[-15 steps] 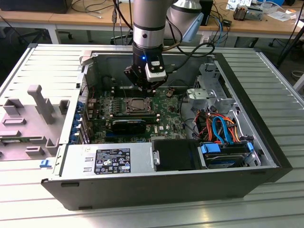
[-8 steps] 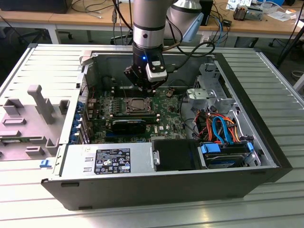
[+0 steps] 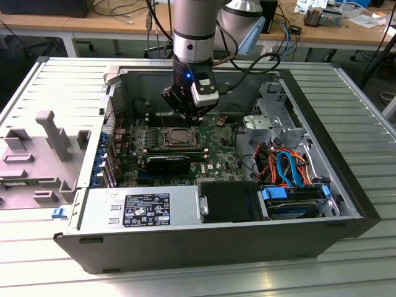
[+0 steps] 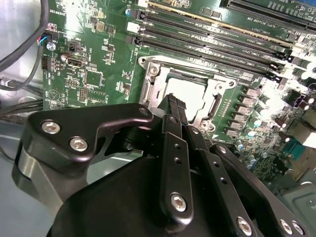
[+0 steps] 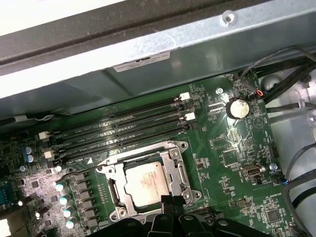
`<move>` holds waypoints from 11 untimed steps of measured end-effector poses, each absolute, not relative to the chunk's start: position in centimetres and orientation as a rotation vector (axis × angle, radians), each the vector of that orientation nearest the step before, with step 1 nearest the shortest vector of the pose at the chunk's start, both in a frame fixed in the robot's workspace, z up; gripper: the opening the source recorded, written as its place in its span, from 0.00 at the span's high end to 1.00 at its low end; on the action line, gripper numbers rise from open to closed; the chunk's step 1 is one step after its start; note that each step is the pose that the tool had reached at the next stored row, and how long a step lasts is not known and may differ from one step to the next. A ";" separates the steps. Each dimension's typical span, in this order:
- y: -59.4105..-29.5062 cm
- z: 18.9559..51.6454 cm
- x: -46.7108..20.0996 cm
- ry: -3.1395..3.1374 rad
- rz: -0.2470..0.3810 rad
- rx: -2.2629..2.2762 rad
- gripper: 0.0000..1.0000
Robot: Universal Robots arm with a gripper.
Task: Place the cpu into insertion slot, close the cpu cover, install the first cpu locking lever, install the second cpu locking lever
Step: 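Install the first cpu locking lever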
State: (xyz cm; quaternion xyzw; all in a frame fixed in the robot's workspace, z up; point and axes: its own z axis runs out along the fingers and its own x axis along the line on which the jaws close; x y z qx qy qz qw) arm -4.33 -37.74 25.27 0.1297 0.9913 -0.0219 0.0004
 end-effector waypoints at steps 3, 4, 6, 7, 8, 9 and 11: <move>-37.7 25.3 -4.3 3.116 -0.069 0.390 0.89; -37.7 25.3 -4.3 3.117 -0.069 0.381 0.89; -37.7 25.3 -4.3 3.117 -0.069 0.373 0.89; -37.7 25.3 -4.3 3.118 -0.069 0.368 0.89; -37.7 25.3 -4.3 3.118 -0.069 0.363 0.89; -37.7 25.3 -4.3 3.119 -0.069 0.357 0.89; -37.7 25.3 -4.3 3.120 -0.069 0.345 0.89</move>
